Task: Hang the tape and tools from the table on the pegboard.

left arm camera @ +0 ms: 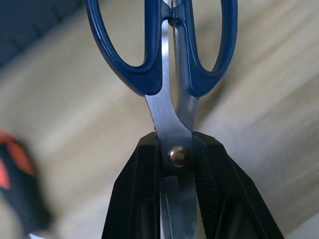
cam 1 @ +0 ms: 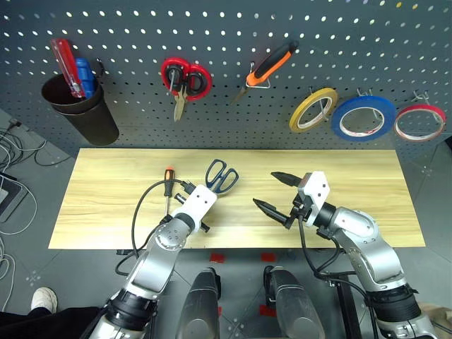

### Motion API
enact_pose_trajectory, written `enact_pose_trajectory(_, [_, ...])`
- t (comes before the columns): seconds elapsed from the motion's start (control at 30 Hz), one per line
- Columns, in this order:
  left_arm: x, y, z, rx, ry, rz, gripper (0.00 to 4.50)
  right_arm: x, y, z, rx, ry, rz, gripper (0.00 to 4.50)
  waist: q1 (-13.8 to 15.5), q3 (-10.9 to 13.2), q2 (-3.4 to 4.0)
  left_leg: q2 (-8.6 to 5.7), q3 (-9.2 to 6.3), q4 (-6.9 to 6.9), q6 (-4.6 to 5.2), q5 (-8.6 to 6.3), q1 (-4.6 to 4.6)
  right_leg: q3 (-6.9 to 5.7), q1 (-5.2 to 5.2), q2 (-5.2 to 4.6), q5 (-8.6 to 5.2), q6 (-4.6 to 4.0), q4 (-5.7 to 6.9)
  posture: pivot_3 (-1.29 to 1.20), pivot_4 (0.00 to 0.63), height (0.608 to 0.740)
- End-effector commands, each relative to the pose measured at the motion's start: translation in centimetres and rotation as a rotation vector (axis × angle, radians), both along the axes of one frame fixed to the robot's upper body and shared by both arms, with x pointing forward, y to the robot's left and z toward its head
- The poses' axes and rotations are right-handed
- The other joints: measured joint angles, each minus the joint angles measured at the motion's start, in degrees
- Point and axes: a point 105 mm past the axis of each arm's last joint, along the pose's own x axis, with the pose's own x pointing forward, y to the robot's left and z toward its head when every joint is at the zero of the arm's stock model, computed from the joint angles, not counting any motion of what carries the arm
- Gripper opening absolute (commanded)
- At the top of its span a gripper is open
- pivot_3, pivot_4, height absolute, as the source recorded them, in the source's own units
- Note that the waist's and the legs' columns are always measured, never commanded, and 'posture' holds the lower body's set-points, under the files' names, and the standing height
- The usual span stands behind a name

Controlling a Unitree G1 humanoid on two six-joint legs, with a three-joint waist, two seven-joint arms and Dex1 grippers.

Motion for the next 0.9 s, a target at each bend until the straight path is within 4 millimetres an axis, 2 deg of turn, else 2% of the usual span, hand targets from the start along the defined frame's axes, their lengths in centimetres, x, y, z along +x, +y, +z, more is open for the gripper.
enact_pose_trajectory(0.03, [-0.8,-0.1,2.9,0.027,-0.186,-0.046,0.63,-0.8,-0.2,2.6,0.104,-0.054,-0.012,4.5,0.05,-1.09,0.01,0.01,-0.01,-0.02,0.0,0.0,-0.01,0.0,0.0,0.0,0.0,0.0,-0.03,0.09,0.203,0.74])
enact_pose_trajectory(0.13, [-1.6,-0.2,5.7,0.053,-0.359,-0.086,0.63,-1.5,-0.5,3.7,0.148,-0.075,-0.022,4.5,0.27,-2.62,-0.01,-0.02,0.01,-0.02,0.0,0.0,-0.05,-0.06,0.01,0.04,0.0,0.0,-0.03,0.09,0.173,0.74])
enact_pose_trajectory(0.27, [-2.1,-0.1,7.4,0.044,-0.461,-0.091,0.63,-1.9,-0.8,4.8,0.181,-0.091,-0.037,4.5,0.86,-4.45,-0.02,-0.09,0.16,-0.01,0.03,-0.01,-0.05,-0.05,0.05,0.16,0.0,0.0,-0.04,0.08,0.162,0.74])
enact_pose_trajectory(0.47, [-1.8,0.5,10.3,-0.013,-0.591,-0.015,0.63,-1.9,-1.1,5.5,0.189,-0.108,-0.048,4.5,0.97,-5.72,-0.04,-0.55,0.16,0.01,0.1,-0.03,0.0,-0.08,0.13,0.16,0.0,0.0,-0.03,0.09,0.151,0.74])
enact_pose_trajectory(0.7, [-0.7,1.2,12.0,-0.092,-0.646,0.083,0.63,-1.4,-1.3,5.3,0.177,-0.113,-0.056,4.5,1.0,-6.97,-0.07,-0.62,0.17,0.03,0.13,-0.05,0.01,-0.06,0.14,0.14,0.0,0.0,-0.01,0.1,0.151,0.74])
enact_pose_trajectory(0.9, [-0.8,1.1,12.0,-0.117,-0.639,0.109,0.63,-1.1,-1.5,5.3,0.166,-0.115,-0.058,4.5,1.02,-7.42,-0.1,-0.64,0.17,0.06,0.17,-0.06,0.08,-0.05,0.22,0.15,0.0,0.0,0.02,0.11,0.157,0.74])
